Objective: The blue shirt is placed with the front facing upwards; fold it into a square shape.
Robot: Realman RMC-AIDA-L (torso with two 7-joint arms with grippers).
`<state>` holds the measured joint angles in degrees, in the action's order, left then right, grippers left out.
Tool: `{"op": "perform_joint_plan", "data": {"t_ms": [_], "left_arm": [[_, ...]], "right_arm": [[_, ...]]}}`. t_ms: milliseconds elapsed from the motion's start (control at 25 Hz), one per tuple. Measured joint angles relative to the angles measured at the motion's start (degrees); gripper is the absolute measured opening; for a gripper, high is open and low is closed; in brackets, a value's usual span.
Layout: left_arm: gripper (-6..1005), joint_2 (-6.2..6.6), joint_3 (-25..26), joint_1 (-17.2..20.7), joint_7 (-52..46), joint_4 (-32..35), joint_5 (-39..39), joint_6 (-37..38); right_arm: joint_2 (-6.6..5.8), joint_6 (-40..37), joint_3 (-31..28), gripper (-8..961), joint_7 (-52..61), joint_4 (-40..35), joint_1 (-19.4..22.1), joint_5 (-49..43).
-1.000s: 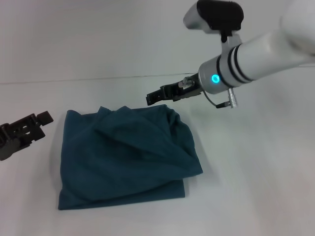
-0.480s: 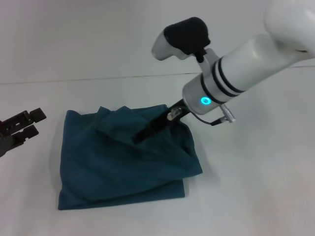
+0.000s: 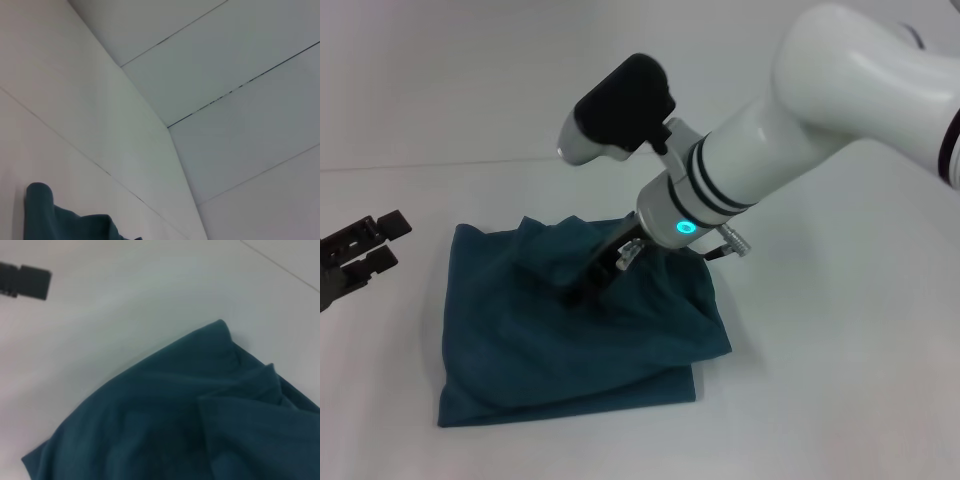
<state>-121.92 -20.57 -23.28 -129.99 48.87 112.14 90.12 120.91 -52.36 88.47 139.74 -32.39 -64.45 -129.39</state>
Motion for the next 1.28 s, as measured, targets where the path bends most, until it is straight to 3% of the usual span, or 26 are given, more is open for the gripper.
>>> {"op": "perform_joint_plan", "data": {"t_ms": [280, 320, 520, 720, 920, 1160, 1280], "left_arm": [[800, -0.12, 0.0, -0.02, 0.01, -0.04, -0.09, -0.29], [799, -0.2, -0.01, -0.02, 0.06, -0.09, -0.2, -0.43], [799, -0.14, -0.08, -0.38, 0.6, -1.87, -0.87, -0.71], [799, -0.09, -0.29, -1.27, 0.9, -3.06, -0.9, -1.53], [799, -0.25, -0.42, -1.52, 1.0, -3.16, -0.9, -2.08], [799, -0.2, -0.41, -1.51, 1.1, -3.66, -0.89, -2.09], [799, -0.07, -0.38, -1.6, 1.38, -4.15, -0.89, -2.12]], "right_arm": [[0.18, 6.96, 8.16, 883, 0.12, 0.7, 0.17, 0.65], [0.27, 10.09, 11.44, 883, 0.22, 0.7, 0.48, 0.67], [0.55, 14.48, 15.02, 883, 0.2, 0.93, 1.07, 0.76], [0.53, 15.1, 16.41, 883, 0.67, 2.59, 1.16, 0.19], [-0.35, 16.34, 16.25, 884, 5.47, 3.96, 1.68, -1.53], [-0.74, 16.31, 15.14, 884, 18.25, 2.33, 2.27, -14.77], [-0.82, 15.58, 14.02, 883, 21.27, -0.03, 3.64, -16.9]]}}
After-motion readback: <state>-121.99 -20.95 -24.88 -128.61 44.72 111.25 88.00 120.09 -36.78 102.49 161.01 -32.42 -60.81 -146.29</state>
